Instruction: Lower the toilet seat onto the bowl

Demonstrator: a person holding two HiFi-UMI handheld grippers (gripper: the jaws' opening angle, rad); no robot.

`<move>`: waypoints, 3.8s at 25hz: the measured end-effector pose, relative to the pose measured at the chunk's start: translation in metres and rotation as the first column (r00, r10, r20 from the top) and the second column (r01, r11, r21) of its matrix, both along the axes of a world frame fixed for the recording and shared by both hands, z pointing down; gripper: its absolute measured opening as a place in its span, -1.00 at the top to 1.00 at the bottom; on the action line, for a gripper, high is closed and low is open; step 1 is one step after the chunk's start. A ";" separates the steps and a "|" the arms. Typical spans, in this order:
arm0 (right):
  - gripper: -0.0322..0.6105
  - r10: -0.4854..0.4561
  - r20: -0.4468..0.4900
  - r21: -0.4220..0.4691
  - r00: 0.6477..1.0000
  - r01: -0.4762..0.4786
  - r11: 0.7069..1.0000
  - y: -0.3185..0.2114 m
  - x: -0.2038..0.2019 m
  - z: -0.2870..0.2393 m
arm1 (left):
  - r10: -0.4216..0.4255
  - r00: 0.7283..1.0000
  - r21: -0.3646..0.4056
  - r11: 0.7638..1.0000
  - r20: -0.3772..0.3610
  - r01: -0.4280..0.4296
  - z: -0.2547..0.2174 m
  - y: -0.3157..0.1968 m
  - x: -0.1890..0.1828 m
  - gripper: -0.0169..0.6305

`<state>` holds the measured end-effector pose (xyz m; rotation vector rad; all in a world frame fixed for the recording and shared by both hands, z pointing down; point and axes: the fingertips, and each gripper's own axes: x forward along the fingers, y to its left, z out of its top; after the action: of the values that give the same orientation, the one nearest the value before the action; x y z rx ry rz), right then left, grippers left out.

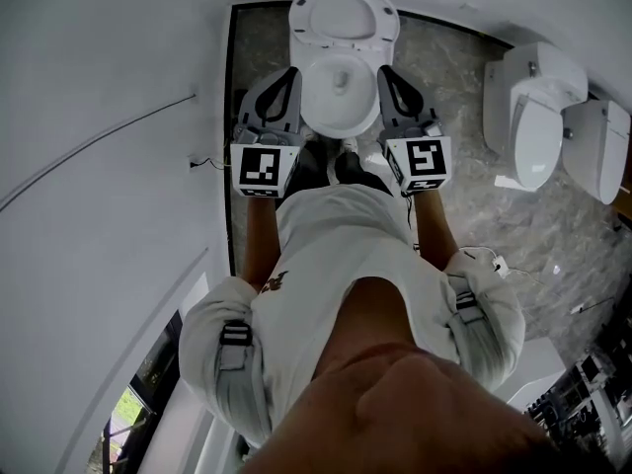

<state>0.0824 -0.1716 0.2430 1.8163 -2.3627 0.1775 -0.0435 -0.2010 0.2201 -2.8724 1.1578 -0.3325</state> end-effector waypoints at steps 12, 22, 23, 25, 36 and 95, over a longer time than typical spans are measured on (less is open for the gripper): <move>0.83 0.169 -0.026 -0.033 0.985 -0.170 0.985 -0.054 -0.001 0.007 | 0.169 0.985 -0.037 0.985 -0.037 -0.170 0.018 -0.075 0.002 0.88; 0.83 0.304 -0.097 -0.032 0.948 -0.308 0.951 -0.082 -0.022 0.007 | 0.305 0.948 -0.048 0.949 -0.091 -0.310 0.030 -0.124 -0.009 0.88; 0.83 0.313 -0.104 -0.033 0.944 -0.318 0.948 -0.082 -0.023 0.007 | 0.316 0.944 -0.050 0.946 -0.095 -0.321 0.031 -0.126 -0.009 0.88; 0.83 0.328 -0.117 -0.037 0.937 -0.334 0.942 -0.081 -0.023 0.007 | 0.337 0.936 -0.052 0.938 -0.100 -0.343 0.033 -0.129 -0.006 0.88; 0.83 0.289 -0.124 -0.058 0.949 -0.298 0.953 -0.085 -0.016 0.022 | 0.338 0.927 -0.050 0.936 -0.165 -0.350 0.040 -0.137 0.004 0.88; 0.39 -0.049 -0.422 -0.269 0.905 -0.073 0.960 -0.290 0.094 0.286 | 0.314 0.938 -0.179 0.941 0.148 -0.286 0.279 -0.274 0.109 0.57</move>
<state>0.1767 -0.4617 0.5293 1.5490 -1.9155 0.0964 0.0657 -0.4750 0.4995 -3.0131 0.6774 -0.6714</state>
